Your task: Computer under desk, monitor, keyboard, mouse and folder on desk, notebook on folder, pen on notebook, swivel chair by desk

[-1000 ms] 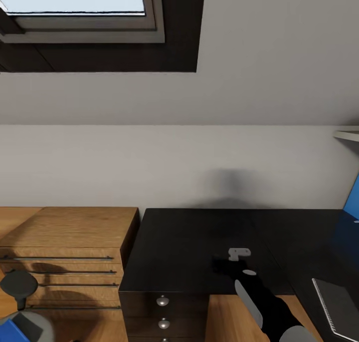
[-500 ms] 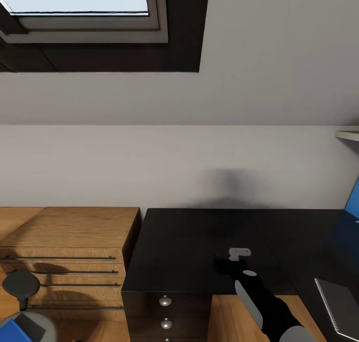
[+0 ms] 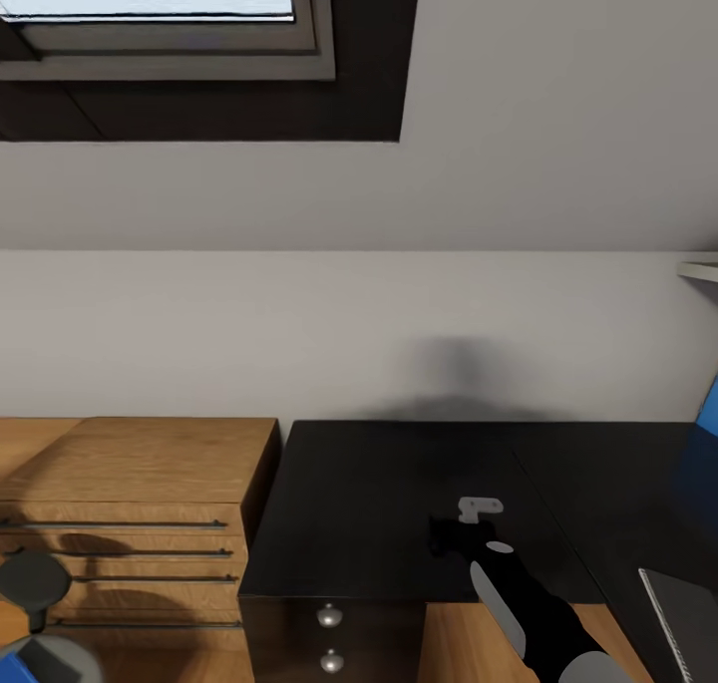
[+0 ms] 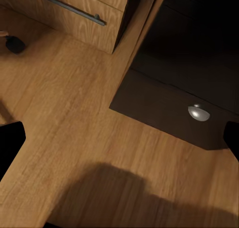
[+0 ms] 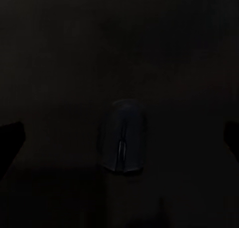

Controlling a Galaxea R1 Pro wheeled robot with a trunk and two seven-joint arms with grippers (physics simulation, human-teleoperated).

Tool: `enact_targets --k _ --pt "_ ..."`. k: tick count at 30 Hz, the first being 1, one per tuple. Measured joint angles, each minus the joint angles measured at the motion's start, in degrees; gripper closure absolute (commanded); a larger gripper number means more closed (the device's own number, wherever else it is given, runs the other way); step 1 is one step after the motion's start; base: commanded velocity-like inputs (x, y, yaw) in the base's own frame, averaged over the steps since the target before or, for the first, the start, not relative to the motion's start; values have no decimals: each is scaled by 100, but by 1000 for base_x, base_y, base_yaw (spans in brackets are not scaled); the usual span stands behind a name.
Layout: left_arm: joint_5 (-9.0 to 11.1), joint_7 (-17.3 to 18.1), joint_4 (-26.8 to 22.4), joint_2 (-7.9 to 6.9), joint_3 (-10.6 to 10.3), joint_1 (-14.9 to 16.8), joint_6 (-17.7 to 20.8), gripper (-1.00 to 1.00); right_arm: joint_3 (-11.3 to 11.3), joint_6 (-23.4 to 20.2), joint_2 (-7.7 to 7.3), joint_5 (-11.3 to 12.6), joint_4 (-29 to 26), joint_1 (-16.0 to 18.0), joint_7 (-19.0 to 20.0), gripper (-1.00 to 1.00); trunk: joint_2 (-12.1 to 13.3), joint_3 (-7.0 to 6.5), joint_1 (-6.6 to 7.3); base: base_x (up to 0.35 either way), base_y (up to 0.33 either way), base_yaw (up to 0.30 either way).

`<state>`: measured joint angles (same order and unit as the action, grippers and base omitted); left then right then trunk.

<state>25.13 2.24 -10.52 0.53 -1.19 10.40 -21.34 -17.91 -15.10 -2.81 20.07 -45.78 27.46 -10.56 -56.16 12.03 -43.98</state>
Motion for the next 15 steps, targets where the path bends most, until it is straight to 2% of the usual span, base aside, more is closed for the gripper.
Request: enact_targets --k 5,15 --pt "0 2 0 0 0 0 0 -100 0 0 -4 0 5 0 -3 -100 0 0 -2 117 0 0" --pt "4 -1 0 0 0 0 0 -100 6 -6 -1 0 90 5 -15 -100 1 0 -3 16 0 0"
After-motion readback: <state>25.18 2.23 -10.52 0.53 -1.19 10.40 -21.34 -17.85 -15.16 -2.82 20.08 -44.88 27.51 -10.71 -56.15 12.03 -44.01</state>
